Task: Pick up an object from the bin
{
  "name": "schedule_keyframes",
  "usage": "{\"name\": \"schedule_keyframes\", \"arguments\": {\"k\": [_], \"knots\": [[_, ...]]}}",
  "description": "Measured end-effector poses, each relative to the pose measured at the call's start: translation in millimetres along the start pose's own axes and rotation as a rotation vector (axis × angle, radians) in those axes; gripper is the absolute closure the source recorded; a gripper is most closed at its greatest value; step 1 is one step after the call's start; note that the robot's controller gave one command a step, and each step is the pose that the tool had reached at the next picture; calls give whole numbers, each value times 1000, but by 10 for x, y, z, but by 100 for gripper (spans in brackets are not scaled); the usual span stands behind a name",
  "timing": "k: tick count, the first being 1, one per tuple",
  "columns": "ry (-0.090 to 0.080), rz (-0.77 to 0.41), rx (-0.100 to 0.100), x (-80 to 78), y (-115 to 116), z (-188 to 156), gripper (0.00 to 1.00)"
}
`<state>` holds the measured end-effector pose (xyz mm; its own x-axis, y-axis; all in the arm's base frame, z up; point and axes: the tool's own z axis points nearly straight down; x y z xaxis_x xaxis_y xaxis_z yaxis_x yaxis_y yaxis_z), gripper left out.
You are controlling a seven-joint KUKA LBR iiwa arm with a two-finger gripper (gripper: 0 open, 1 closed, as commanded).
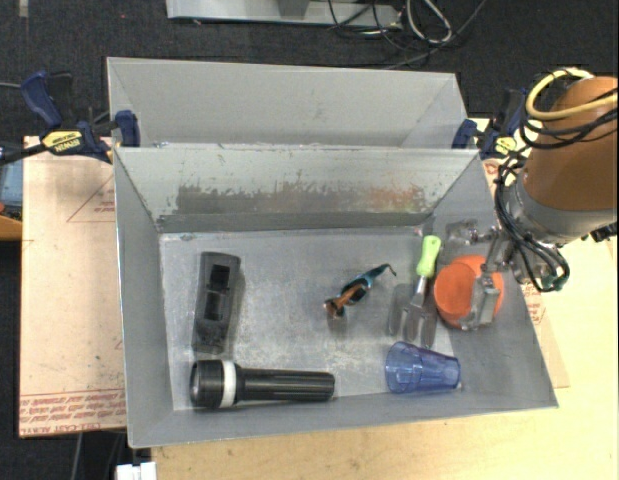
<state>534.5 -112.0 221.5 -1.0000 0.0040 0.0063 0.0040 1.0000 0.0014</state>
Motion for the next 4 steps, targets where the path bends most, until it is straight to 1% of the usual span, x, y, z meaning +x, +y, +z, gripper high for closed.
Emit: {"name": "schedule_keyframes", "arguments": {"k": [1,2,3,4], "knots": [[-9,-5,1,-16,6,-39,0],[-10,-94,2,453,-216,1340,0],[-24,-244,6,541,-108,762,0],[-28,-129,4,507,257,1225,0]]}}
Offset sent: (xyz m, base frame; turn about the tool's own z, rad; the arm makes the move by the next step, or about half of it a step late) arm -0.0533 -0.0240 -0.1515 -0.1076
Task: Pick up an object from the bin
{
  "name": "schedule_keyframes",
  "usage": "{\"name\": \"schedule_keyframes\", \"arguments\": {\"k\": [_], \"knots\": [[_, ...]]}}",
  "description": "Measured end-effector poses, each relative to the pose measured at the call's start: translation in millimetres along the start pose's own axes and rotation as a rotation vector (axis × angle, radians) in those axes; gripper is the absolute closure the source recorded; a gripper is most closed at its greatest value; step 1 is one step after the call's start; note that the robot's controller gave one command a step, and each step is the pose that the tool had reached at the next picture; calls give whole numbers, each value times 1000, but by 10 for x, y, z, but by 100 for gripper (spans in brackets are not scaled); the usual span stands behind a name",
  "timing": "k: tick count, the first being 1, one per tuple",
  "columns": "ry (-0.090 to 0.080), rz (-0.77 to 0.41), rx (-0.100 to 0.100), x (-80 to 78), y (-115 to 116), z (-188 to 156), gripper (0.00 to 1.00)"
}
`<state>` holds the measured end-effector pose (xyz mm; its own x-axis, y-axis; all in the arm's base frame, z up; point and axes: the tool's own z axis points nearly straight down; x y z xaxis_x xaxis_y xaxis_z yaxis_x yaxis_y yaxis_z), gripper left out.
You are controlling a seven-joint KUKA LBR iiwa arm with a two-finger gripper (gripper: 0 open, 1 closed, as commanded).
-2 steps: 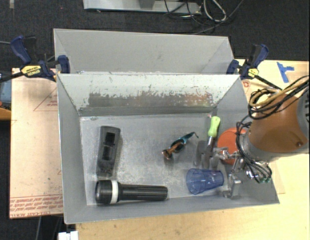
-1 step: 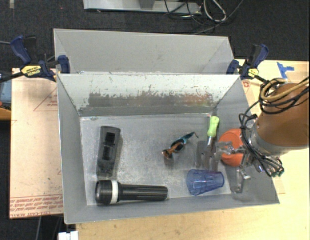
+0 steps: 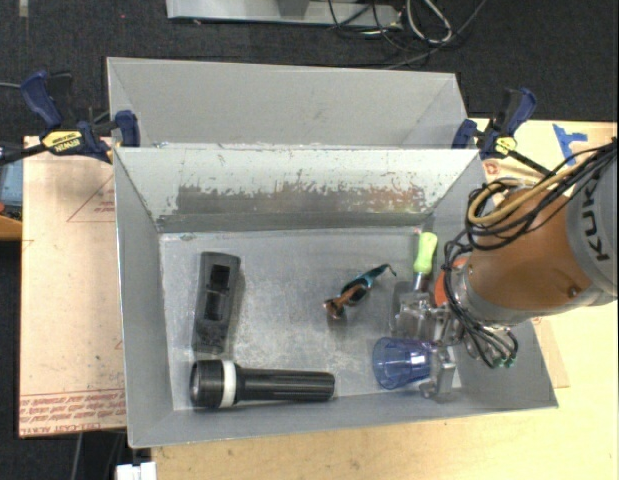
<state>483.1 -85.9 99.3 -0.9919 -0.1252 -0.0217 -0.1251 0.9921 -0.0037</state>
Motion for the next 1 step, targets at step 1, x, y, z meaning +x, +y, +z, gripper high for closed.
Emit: {"name": "schedule_keyframes", "arguments": {"k": [1], "knots": [[-21,-278,8,-24,-64,273,0]]}}
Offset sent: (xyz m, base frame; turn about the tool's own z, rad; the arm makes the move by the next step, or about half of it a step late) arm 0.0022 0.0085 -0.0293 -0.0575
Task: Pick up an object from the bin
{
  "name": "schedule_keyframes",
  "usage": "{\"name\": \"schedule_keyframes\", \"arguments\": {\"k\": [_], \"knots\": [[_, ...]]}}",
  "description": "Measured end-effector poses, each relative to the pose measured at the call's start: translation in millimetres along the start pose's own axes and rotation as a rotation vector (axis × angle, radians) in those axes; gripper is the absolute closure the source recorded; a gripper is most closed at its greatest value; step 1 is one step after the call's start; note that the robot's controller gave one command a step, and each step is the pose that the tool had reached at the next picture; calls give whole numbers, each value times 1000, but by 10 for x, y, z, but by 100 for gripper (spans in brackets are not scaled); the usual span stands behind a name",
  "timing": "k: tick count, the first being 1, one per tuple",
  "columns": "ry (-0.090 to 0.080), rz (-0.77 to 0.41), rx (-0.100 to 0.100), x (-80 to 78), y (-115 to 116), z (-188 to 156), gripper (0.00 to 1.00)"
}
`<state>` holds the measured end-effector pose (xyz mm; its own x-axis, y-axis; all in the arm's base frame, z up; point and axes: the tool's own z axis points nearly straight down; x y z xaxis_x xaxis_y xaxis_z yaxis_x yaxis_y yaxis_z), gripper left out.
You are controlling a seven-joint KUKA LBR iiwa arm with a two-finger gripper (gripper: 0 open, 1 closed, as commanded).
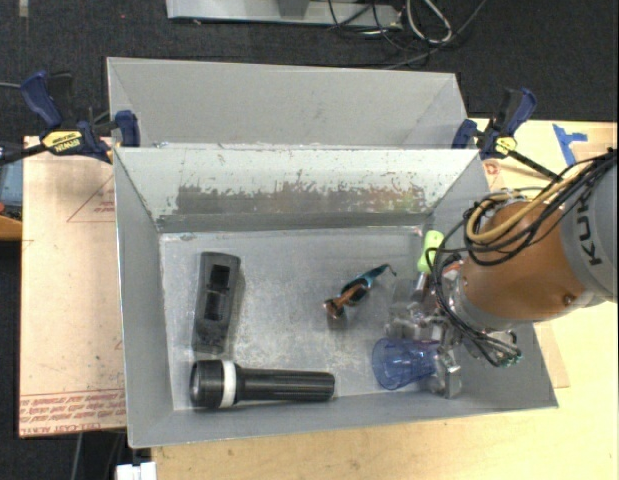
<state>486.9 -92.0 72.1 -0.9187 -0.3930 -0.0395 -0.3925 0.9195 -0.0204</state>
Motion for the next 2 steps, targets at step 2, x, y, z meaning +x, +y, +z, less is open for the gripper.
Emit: {"name": "schedule_keyframes", "arguments": {"k": [2], "knots": [[18,220,-8,-53,144,17,100]]}}
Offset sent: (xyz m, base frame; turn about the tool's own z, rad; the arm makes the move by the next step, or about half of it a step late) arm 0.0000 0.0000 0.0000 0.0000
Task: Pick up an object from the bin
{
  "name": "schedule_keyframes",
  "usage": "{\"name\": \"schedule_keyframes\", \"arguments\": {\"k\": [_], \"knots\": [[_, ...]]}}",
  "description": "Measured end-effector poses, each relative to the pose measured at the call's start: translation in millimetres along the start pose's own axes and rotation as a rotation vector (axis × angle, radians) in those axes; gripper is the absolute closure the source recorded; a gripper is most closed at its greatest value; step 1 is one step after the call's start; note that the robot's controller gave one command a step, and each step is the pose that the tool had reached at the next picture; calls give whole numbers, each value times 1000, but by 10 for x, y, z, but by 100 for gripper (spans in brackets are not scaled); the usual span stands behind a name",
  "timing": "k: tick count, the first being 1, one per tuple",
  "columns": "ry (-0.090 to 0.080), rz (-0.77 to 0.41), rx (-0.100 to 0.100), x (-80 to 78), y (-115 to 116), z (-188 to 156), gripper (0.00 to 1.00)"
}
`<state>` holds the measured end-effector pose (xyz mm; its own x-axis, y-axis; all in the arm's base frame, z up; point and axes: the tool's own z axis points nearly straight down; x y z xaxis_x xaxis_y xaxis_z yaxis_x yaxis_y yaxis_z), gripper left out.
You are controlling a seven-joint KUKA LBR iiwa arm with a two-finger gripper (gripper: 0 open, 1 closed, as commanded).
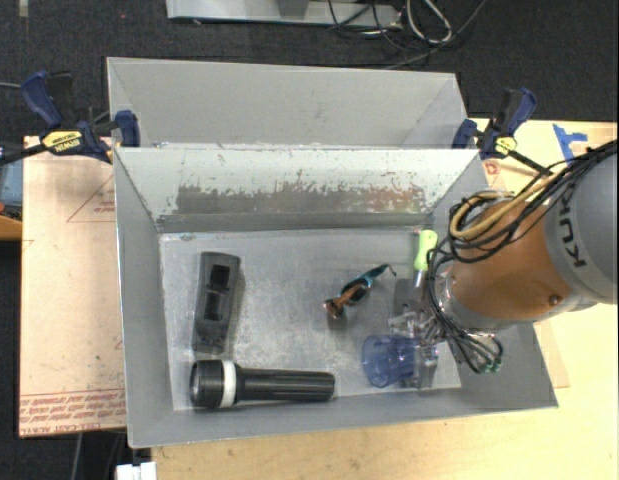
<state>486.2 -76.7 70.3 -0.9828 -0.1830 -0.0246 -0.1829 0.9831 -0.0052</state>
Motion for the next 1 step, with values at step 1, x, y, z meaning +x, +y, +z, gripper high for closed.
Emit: {"name": "schedule_keyframes", "arguments": {"k": [1], "knots": [[1,0,-1,2,5,-26,100]]}}
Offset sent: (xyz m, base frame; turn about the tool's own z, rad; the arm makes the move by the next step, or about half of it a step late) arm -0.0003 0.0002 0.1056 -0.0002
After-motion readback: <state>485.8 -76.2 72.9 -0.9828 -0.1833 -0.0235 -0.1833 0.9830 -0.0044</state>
